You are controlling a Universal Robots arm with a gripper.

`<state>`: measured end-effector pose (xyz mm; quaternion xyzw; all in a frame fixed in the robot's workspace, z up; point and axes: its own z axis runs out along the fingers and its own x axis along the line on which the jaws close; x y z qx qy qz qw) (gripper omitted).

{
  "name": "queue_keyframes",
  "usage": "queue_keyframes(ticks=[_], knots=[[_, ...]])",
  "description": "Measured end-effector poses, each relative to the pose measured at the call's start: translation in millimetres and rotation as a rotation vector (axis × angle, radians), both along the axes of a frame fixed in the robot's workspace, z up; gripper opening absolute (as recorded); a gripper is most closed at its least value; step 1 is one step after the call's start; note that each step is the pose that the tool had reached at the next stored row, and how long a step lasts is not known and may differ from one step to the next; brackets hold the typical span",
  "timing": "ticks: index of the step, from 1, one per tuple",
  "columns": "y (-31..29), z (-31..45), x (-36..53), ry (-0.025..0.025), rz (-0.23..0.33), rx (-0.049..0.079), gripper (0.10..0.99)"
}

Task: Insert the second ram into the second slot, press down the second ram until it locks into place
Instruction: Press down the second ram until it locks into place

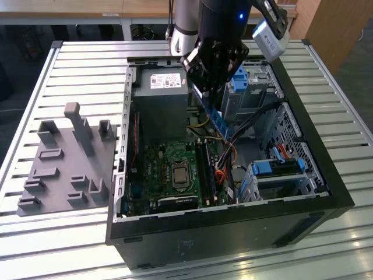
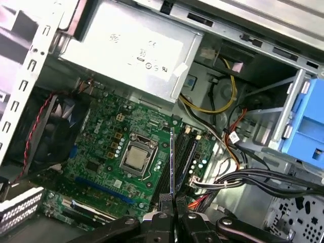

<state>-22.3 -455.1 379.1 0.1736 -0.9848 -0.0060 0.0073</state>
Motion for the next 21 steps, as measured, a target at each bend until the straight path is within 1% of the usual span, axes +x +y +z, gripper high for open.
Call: queue_keyframes(ticks=[15,21], knots=[[0.0,-0.4,0.0,0.0000,-0.242,-0.004,0.137],[0.0,-0.7,0.0,-0.0001,-0.323,-0.006,0.137]])
